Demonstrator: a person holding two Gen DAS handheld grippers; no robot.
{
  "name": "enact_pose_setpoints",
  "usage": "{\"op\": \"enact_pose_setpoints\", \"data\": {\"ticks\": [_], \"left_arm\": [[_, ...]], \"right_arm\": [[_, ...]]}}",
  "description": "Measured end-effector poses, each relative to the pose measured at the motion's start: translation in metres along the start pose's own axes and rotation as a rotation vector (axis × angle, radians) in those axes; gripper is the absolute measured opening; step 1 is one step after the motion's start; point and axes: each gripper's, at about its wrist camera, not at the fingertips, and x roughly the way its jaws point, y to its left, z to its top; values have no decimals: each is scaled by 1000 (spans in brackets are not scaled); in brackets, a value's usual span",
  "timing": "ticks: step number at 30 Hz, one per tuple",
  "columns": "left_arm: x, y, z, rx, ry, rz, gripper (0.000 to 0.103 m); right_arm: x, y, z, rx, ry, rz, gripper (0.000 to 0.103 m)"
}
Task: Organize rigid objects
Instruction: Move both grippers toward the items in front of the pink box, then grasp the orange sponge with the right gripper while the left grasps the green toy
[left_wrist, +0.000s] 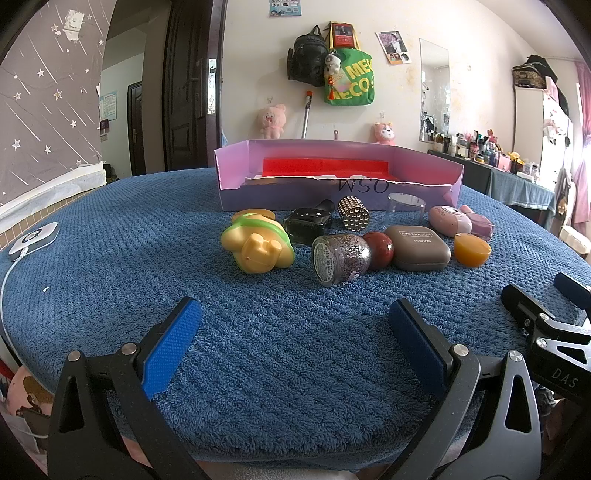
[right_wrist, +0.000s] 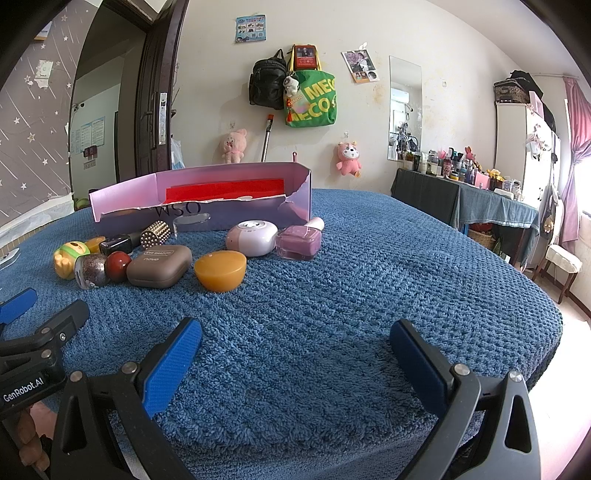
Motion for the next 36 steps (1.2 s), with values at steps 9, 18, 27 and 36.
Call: {"op": "enact_pose_setpoints", "data": {"ticks": [9, 18, 27, 36], "left_arm": [[-1, 4, 5, 2, 11, -8, 103], [3, 16, 29, -3, -16, -27, 103], [16, 35, 69, 36, 25, -26, 103], [45, 43, 79, 76, 166, -60, 100]], "right_arm": [[0, -2, 0, 3, 4, 2, 103], [7, -2, 22, 8, 16, 29, 103], [18, 5, 54, -53, 17, 37, 103], [51, 14, 66, -67, 168, 85, 94]]}}
